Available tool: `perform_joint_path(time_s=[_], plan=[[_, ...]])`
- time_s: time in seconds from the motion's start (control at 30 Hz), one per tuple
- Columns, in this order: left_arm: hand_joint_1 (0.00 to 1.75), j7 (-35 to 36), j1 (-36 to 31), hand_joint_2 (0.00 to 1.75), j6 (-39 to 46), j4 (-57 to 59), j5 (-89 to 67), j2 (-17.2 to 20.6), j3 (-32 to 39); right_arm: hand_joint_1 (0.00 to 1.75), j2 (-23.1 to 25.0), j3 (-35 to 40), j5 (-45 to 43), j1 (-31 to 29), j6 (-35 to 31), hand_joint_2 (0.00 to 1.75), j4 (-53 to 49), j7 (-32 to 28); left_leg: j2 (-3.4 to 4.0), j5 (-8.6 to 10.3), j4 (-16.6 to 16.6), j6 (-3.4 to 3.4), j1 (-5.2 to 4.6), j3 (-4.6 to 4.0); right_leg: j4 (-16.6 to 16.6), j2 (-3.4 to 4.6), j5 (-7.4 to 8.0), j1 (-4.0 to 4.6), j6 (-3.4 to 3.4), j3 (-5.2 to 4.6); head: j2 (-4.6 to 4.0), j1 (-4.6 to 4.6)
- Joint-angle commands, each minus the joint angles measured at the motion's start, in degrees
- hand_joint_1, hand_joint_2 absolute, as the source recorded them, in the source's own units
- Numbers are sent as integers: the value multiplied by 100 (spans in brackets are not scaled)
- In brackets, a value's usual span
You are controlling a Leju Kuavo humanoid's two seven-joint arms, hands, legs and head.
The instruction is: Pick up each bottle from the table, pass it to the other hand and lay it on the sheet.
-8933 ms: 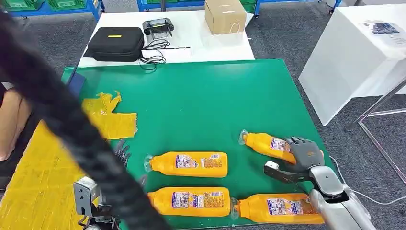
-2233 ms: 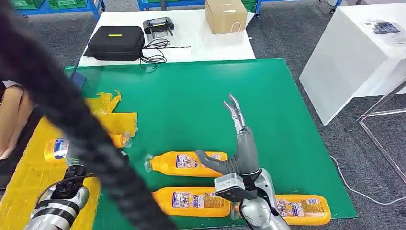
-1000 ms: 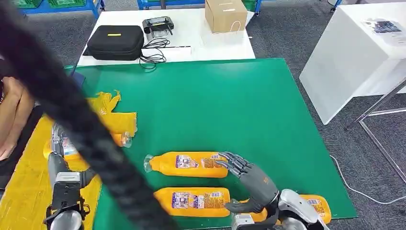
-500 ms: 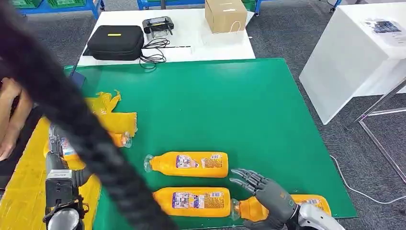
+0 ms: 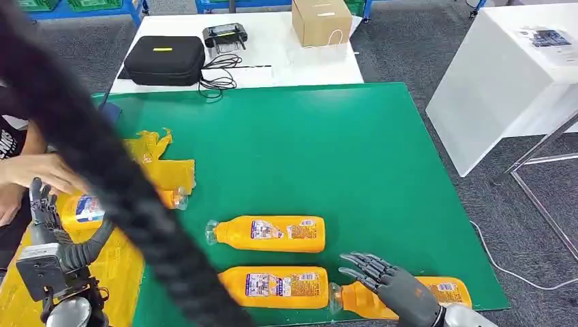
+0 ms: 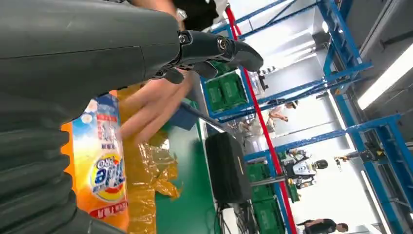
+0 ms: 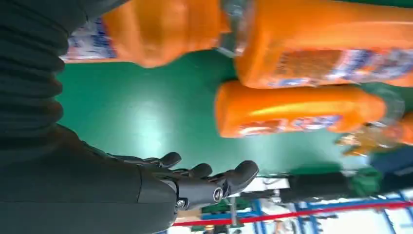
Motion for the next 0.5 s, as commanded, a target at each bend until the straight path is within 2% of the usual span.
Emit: perform_joint_path(time_s=[0.03,0.2,0.37,0.4,0.5], plan=[[0,-8,-83,175,-44,220,-23,-185,214,0,-311,154,174,154,-118,175,-125,333,0,-11,1,-2,6,24,-7,-6,-9,7,-5,29,0,0],[0,-18,18,175,-6,86,-58,-233,213,0,-666,179,717,434,-436,175,-67,1302,-4,-6,-1,0,1,18,-3,-7,-7,1,-3,19,0,0],[0,-10,102,175,15,-7,-209,-276,144,0,-626,132,1155,454,-513,175,143,1923,-1,-3,-3,0,0,11,-5,-4,-3,1,-2,11,0,0],[0,-10,106,175,17,-8,-214,-284,135,0,-598,117,1201,434,-525,175,202,1990,2,-22,3,-1,11,39,-13,-5,-16,12,-6,47,0,0],[0,-2,162,175,21,-62,-242,-307,121,0,-454,19,1577,385,-470,175,387,2353,-1,-5,-4,0,5,17,-10,-4,-3,5,-3,21,0,0]])
